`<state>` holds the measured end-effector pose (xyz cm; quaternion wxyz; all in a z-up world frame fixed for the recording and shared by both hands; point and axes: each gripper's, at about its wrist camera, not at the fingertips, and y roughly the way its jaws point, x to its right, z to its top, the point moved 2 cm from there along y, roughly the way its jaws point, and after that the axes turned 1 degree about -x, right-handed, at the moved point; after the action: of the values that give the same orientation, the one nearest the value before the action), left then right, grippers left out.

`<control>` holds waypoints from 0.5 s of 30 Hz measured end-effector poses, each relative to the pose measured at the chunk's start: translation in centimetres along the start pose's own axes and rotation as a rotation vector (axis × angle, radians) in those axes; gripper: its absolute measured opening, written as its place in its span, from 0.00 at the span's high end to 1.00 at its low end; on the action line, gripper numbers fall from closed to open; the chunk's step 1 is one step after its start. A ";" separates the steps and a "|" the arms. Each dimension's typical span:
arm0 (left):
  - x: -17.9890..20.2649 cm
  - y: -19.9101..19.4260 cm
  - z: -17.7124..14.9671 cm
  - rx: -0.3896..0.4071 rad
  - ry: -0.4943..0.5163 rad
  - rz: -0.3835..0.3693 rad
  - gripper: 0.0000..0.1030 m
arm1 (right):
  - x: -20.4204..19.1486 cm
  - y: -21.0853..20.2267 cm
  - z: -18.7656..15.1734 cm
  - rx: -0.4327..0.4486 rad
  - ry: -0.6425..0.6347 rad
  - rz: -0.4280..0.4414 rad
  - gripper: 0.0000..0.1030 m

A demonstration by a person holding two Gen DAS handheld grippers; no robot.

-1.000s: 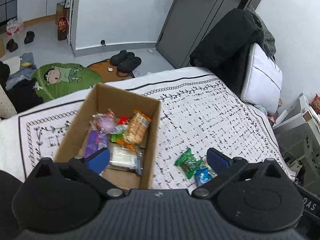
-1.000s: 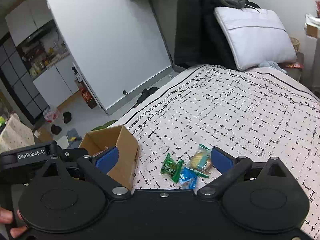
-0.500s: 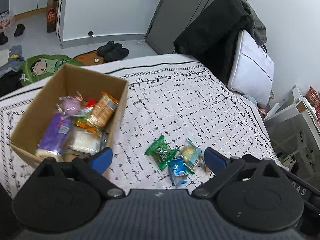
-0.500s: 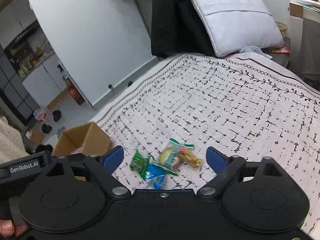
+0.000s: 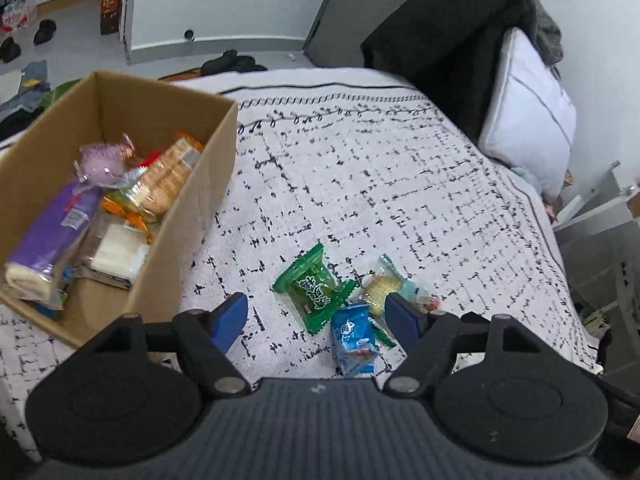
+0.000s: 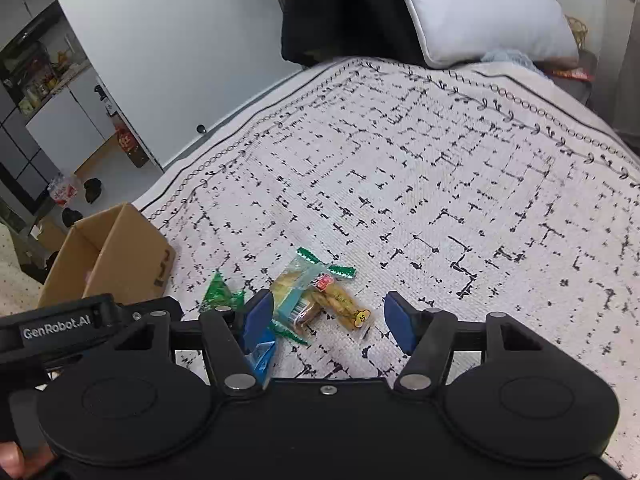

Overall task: Organize snacks
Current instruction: 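Move both grippers back toward the remaining green and blue snacks, then grasp green packet with left gripper while right gripper grasps yellow stick snack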

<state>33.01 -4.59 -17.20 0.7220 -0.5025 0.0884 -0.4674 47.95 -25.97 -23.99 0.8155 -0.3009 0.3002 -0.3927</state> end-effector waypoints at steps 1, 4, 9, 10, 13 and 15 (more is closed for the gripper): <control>0.1 0.5 0.0 -0.004 -0.002 0.004 0.27 | 0.1 0.4 0.0 -0.004 0.005 -0.002 0.41; 0.3 1.7 0.1 -0.008 0.002 0.012 0.27 | 0.1 1.4 0.0 -0.015 -0.012 -0.021 0.42; 0.1 4.0 0.4 -0.038 -0.027 0.026 0.37 | 0.4 2.5 -0.2 -0.024 -0.013 -0.032 0.44; 0.0 4.4 0.4 -0.045 -0.031 0.028 0.38 | 0.3 2.7 -0.2 -0.022 -0.022 -0.031 0.44; -0.1 5.5 0.6 -0.054 -0.035 0.043 0.38 | 0.6 3.4 -0.2 -0.037 -0.019 -0.047 0.44; -0.3 6.3 0.7 -0.062 -0.040 0.054 0.38 | 0.7 4.0 -0.3 -0.046 -0.018 -0.053 0.44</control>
<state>36.97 -3.58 -22.00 0.7199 -0.5314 0.1019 -0.4347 49.93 -24.54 -27.27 0.8005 -0.3312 0.2936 -0.4042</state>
